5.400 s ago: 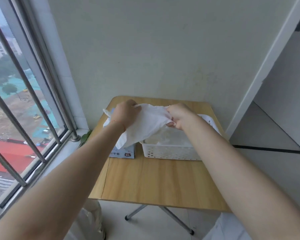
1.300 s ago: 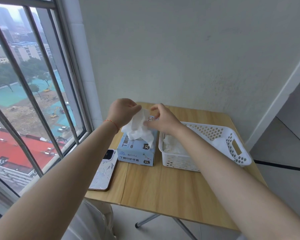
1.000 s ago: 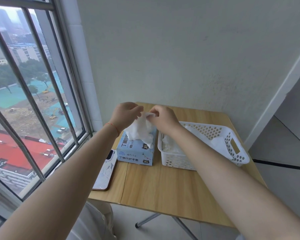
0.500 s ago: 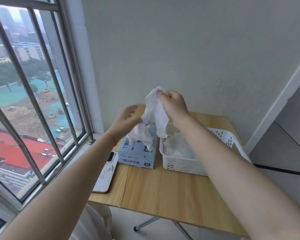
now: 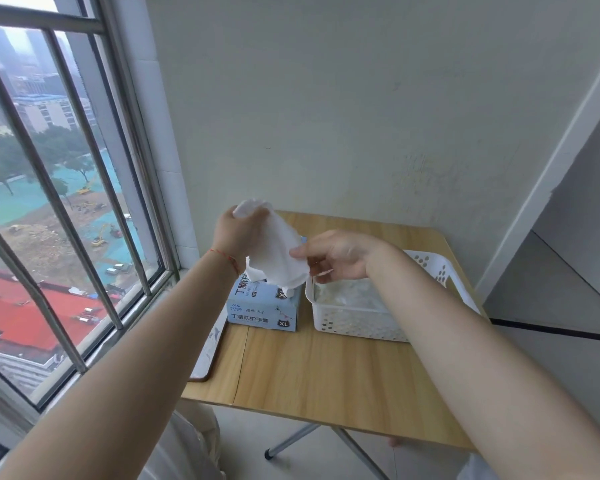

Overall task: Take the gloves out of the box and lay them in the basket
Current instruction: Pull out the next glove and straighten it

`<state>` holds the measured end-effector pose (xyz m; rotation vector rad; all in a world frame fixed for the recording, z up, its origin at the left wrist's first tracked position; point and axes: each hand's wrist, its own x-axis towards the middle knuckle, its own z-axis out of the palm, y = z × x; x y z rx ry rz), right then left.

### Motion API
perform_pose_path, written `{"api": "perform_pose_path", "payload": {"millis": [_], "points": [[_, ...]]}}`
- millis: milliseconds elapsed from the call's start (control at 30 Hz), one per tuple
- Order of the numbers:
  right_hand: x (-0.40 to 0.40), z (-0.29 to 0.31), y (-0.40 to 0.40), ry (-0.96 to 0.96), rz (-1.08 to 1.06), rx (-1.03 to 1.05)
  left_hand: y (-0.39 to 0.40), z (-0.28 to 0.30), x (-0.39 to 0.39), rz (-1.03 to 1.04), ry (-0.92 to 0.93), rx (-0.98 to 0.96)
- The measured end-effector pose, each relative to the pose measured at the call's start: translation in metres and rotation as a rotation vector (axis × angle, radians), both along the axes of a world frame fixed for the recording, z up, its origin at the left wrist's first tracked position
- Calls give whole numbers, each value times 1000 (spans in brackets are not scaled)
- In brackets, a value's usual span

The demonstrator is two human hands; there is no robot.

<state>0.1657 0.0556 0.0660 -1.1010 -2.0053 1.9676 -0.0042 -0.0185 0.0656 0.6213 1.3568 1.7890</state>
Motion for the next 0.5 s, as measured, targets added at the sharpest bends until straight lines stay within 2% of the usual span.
{"api": "perform_pose_path", "payload": {"millis": [33,67,133,200,300,367,400,500], "points": [[1,0,0,3,-40,25,-2,1,0,2,-76,20],[2,1,1,45,-105,41,-4,2,0,25,-67,12],[4,7,2,214,-251,48,-11,4,0,48,29,-58],[6,17,3,369,-335,62,-18,5,-1,-24,64,-125],[9,33,-4,432,-309,122,-25,3,0,24,368,-231],[10,43,-16,413,-221,150,-26,3,1,22,472,-166],[11,47,-22,390,-168,160,-29,6,3,-54,477,-88],[11,55,-34,273,-13,248,-32,14,9,-496,392,94]]}}
